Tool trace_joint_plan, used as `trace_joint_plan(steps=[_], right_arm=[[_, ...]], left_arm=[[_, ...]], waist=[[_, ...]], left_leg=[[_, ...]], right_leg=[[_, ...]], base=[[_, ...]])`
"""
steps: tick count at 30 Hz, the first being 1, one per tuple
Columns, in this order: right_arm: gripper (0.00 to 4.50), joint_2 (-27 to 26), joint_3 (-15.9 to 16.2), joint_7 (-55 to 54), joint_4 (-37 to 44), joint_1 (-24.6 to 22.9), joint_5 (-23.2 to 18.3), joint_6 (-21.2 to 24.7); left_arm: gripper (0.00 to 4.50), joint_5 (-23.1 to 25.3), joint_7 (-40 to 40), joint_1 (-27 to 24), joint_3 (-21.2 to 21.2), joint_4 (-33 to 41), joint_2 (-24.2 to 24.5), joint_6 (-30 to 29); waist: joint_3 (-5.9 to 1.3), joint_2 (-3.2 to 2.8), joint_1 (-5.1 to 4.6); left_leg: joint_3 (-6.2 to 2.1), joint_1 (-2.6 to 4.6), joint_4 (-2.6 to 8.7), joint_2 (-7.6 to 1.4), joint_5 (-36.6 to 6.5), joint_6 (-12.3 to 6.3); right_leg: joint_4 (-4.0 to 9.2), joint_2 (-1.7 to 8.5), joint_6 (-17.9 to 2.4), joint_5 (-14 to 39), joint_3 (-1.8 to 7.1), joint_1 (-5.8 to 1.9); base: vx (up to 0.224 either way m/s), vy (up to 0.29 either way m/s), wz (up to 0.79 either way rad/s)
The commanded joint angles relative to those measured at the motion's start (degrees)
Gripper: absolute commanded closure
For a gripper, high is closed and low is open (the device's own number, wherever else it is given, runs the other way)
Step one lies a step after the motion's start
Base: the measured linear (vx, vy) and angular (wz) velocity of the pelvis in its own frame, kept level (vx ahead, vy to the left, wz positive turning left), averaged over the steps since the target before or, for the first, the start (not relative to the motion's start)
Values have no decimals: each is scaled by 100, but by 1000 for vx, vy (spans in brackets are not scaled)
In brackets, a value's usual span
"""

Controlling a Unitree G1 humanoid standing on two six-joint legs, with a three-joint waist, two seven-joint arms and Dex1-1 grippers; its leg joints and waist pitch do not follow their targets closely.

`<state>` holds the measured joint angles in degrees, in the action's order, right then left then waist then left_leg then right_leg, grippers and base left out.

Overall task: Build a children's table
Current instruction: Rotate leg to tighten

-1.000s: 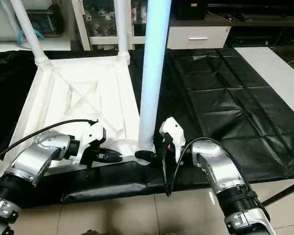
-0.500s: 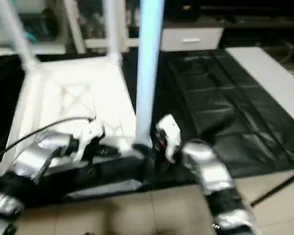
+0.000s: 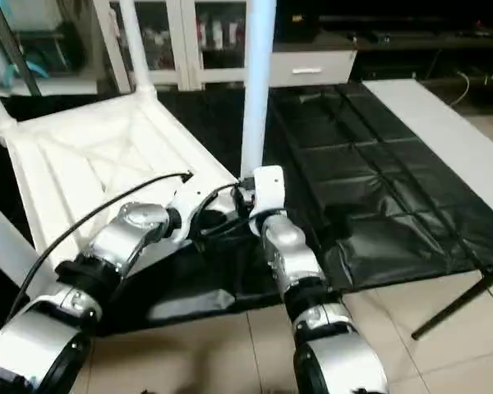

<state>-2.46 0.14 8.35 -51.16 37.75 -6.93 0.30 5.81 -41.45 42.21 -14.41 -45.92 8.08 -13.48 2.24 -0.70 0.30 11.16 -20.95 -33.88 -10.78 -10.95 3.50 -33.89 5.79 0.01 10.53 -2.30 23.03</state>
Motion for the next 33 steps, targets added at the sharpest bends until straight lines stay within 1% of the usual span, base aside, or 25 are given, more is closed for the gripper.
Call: trace_joint_plan(steps=[1,2,3,4,6,7,8,9,10,11,12,13,14,15,16,17,18,19,22,24,25,26,27,29,33], right_arm=[[118,-123,239,630,375,-121,-93,-74],[116,8,321,883,630,-251,-85,-109],[109,8,321,883,630,-251,-85,-109],[97,129,346,986,820,-342,-86,-113],[76,395,445,1392,1263,-575,-155,83],[71,452,463,1477,1347,-623,-163,113],[71,737,618,1898,1638,-806,-112,283],[43,931,738,2183,1769,-906,-37,407],[34,1059,814,2390,1864,-980,15,465],[30,1186,881,2616,1980,-1056,24,511],[24,1390,989,2984,2177,-1165,-16,645],[12,1527,1051,3254,2328,-1248,-37,751],[12,1710,1140,3588,2498,-1330,-75,833],[12,1710,1140,3588,2498,-1330,-75,833],[12,2049,1318,4171,2855,-1468,-196,974],[12,2200,1397,4457,2990,-1516,-275,1036],[12,2294,1444,4622,3092,-1548,-334,1097],[12,2393,1493,4815,3176,-1579,-397,1154],[12,2515,1526,5046,3231,-1610,-435,1216],[12,2465,1454,4972,3125,-1578,-362,1158],[12,2426,1400,4927,3098,-1559,-357,1170],[12,2416,1386,4916,3094,-1554,-359,1177],[12,2401,1359,4882,3091,-1545,-368,1187],[12,2368,1287,4810,3152,-1529,-476,1223],[12,2298,1150,4760,3173,-1524,-608,1244]], left_arm=[[450,56,-255,-207,-238,-10,-14,40],[450,63,-436,-279,-265,65,124,57],[450,63,-436,-279,-265,65,124,57],[450,62,-608,-315,-295,110,237,159],[450,6,-1008,-433,-338,291,461,392],[450,-8,-1110,-462,-352,333,511,468],[450,-87,-1620,-625,-440,595,749,643],[450,-137,-1957,-737,-508,776,905,734],[450,-174,-2177,-817,-547,896,1001,821],[450,-226,-2376,-886,-571,1012,1084,821],[450,-301,-2556,-965,-577,1170,1172,712],[450,-353,-2677,-1019,-578,1285,1232,623],[450,-403,-2774,-1067,-581,1399,1284,515],[450,-403,-2774,-1067,-581,1399,1284,515],[450,-503,-2913,-1143,-577,1589,1352,408],[450,-563,-2964,-1177,-562,1673,1371,357],[450,-605,-2998,-1202,-554,1732,1389,330],[450,-641,-3015,-1229,-541,1780,1404,330],[450,-673,-3049,-1292,-521,1855,1441,337],[450,-674,-3064,-1309,-491,1876,1452,337],[450,-663,-3063,-1295,-470,1866,1449,326],[450,-659,-3062,-1290,-463,1864,1448,321],[450,-652,-3059,-1280,-459,1853,1439,317],[450,-663,-3025,-1248,-471,1841,1424,295],[450,-688,-3024,-1230,-470,1852,1384,266]], waist=[[-294,11,37],[-304,19,43],[-312,26,53],[-318,11,44],[-329,9,67],[-324,18,83],[-336,-32,76],[-345,-8,84],[-343,-28,97],[-337,-30,105],[-342,-26,150],[-325,-40,198],[-317,-38,212],[-319,-19,256],[-310,-5,278],[-311,16,303],[-290,-8,321],[-296,16,300],[-289,38,289],[-285,40,291],[-294,15,287],[-295,26,279],[-302,7,281],[-309,8,277],[-312,14,287]], left_leg=[[-116,45,516,-177,-2007,-95],[-110,33,506,-177,-1937,-127],[-97,29,496,-187,-1813,-197],[-96,28,490,-182,-1703,-215],[-85,41,472,-188,-1562,-265],[-86,28,469,-190,-1484,-297],[-93,7,466,-199,-1345,-320],[-82,8,449,-197,-1242,-352],[-62,39,439,-209,-1149,-385],[-59,46,443,-214,-1161,-380],[-32,79,429,-227,-1164,-383],[-14,110,438,-240,-1192,-364],[-13,113,445,-248,-1230,-336],[-10,118,452,-260,-1251,-285],[-6,109,465,-260,-1260,-239],[-14,106,462,-268,-1271,-239],[-9,108,475,-275,-1328,-224],[-12,90,473,-260,-1359,-192],[-23,78,474,-251,-1447,-165],[-23,79,470,-245,-1441,-147],[-31,75,470,-244,-1387,-123],[-28,73,469,-242,-1369,-119],[-33,79,467,-241,-1324,-112],[-26,82,461,-237,-1251,-126],[-26,84,457,-239,-1253,-148]], right_leg=[[461,211,-1073,1596,135,-178],[443,212,-1094,1500,136,-192],[431,222,-1128,1358,142,-196],[415,216,-1176,1291,140,-198],[400,212,-1241,1114,140,-203],[399,203,-1235,1024,141,-225],[349,214,-1285,835,147,-240],[339,196,-1317,659,144,-251],[320,186,-1399,475,155,-225],[324,183,-1437,467,152,-226],[310,171,-1492,373,157,-222],[307,158,-1514,369,163,-193],[309,157,-1517,420,164,-189],[300,163,-1495,483,164,-206],[297,159,-1466,542,163,-216],[290,154,-1440,550,157,-236],[305,166,-1388,678,171,-204],[315,171,-1372,767,171,-217],[352,206,-1271,1121,184,-210],[368,208,-1237,1249,191,-195],[358,207,-1227,1223,189,-198],[360,196,-1222,1185,187,-197],[346,190,-1238,1085,182,-199],[329,175,-1295,866,176,-202],[323,184,-1330,834,174,-208]], base=[[0,0,0],[0,0,0],[0,0,0],[0,0,0],[0,0,0],[0,0,0],[0,0,0],[72,-36,-1],[0,0,0],[0,0,0],[0,0,0],[0,0,0],[0,0,0],[0,0,0],[0,0,0],[0,0,0],[0,0,0],[0,0,0],[0,0,0],[0,0,0],[0,0,0],[0,0,0],[0,0,0],[0,0,0],[0,0,0]])
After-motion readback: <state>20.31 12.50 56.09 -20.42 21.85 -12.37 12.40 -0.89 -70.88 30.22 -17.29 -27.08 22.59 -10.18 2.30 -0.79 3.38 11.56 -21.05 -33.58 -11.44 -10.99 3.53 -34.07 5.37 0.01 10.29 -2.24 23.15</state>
